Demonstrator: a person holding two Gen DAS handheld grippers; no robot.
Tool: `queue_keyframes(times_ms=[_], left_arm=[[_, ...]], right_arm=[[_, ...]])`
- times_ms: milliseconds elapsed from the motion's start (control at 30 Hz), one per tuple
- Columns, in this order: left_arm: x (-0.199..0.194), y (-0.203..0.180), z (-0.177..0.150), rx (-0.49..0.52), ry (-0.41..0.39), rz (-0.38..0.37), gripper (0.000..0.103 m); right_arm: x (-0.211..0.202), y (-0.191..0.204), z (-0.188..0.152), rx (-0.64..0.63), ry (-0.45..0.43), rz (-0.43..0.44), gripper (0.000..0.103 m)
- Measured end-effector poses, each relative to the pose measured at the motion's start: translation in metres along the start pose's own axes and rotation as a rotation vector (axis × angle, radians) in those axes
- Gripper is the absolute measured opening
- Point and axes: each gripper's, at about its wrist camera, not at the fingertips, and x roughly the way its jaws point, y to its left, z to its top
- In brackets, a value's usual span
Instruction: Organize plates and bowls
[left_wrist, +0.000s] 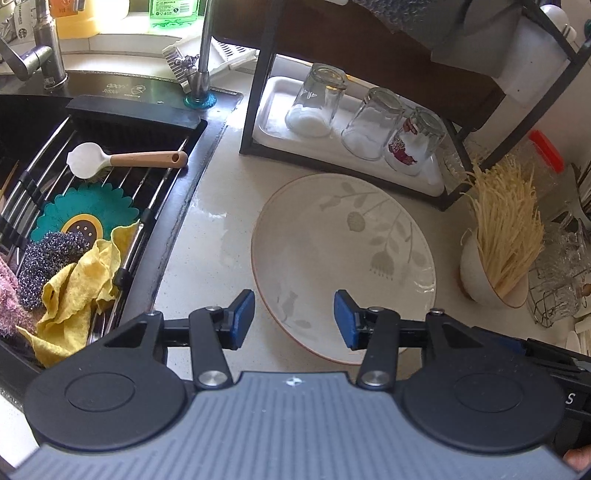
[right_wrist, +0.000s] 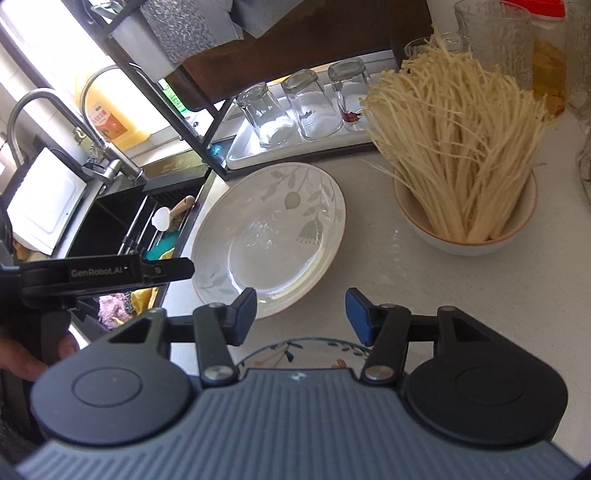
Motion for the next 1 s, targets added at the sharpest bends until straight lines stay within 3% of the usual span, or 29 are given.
queue_keyframes(times_ms=[267,500,633,767,900,1000], left_arm=[[0.026,0.022,0.014,0.026,0.017,-0.042,0.053],[0.042,0.042,0.025,-0.01,0.02,-0.093,0.05],[0.05,0.045,0.031,-0.001,0.03,-0.125,0.044],[0.057,0.047,0.035,0.003,0.043,-0.135,0.028],[0.062,0.053,0.038,-0.018,0.046,-0.156,0.016],[0.066,0.056,0.04,-0.035,0.058,-0.185,0.014]], right_arm=[[0.034,0.007,0.013,0.048,0.0,-0.058,0.055],[0.05,0.01,0.017,0.083,0.001,-0.109,0.056],[0.056,0.009,0.018,0.102,0.007,-0.124,0.055],[0.064,0.01,0.02,0.113,0.01,-0.148,0.053],[0.073,0.007,0.023,0.129,0.017,-0.171,0.044],[0.077,0.003,0.024,0.144,0.014,-0.179,0.036]])
